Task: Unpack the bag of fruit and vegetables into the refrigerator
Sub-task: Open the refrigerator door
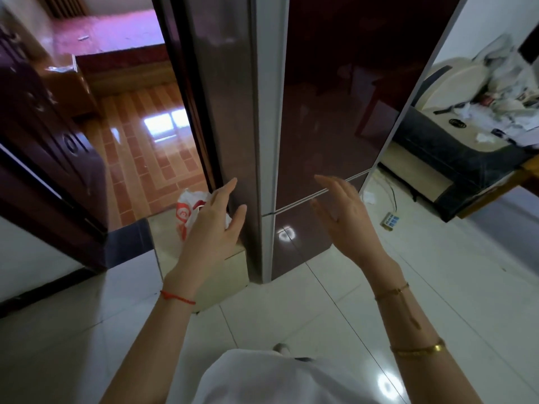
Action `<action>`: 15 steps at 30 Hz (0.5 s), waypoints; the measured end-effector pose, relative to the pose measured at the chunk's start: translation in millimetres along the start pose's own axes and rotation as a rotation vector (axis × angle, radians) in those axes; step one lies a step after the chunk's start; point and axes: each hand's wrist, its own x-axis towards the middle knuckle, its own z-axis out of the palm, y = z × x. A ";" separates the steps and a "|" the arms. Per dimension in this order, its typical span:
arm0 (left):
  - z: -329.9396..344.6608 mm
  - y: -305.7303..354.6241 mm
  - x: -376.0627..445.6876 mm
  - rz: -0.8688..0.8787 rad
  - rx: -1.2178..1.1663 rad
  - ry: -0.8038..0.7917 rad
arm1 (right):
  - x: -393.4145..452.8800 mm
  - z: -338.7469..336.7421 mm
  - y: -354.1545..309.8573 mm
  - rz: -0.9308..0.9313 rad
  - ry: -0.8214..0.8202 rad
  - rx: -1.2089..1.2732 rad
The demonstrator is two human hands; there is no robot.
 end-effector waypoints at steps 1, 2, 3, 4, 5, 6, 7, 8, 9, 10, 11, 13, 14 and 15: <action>2.0 2.7 8.0 0.013 -0.029 0.001 | 10.8 -1.5 1.1 -0.035 0.018 -0.014; 4.8 4.6 17.8 0.024 -0.066 0.004 | 22.6 -3.1 2.0 -0.069 0.038 -0.023; 7.7 5.9 28.7 0.027 -0.100 0.010 | 35.0 -4.7 2.4 -0.101 0.060 -0.028; 11.3 6.4 40.6 0.020 -0.126 0.019 | 47.5 -6.3 1.9 -0.133 0.084 -0.034; 15.0 6.5 53.2 0.007 -0.138 0.031 | 60.6 -7.8 1.0 -0.165 0.108 -0.042; 18.4 6.9 65.6 -0.005 -0.142 0.044 | 73.8 -9.6 -1.0 -0.195 0.132 -0.055; 21.4 7.6 77.5 -0.012 -0.142 0.058 | 86.9 -10.9 -3.2 -0.222 0.154 -0.068; 24.3 7.8 89.0 -0.015 -0.141 0.070 | 99.7 -12.1 -6.5 -0.249 0.174 -0.084; 26.9 8.4 100.3 -0.021 -0.140 0.080 | 112.1 -13.3 -10.4 -0.277 0.194 -0.103; 29.3 9.0 110.6 -0.029 -0.142 0.087 | 123.6 -14.1 -14.7 -0.309 0.211 -0.125; 31.3 9.6 120.5 -0.036 -0.145 0.094 | 134.2 -14.2 -19.3 -0.344 0.226 -0.146; 35.2 12.7 137.6 -0.035 -0.142 0.107 | 152.5 -13.6 -29.1 -0.409 0.249 -0.187; 36.8 14.8 144.6 -0.036 -0.129 0.107 | 160.8 -12.6 -33.9 -0.441 0.262 -0.212; 38.3 17.1 150.5 -0.039 -0.113 0.099 | 168.8 -11.1 -38.2 -0.472 0.272 -0.238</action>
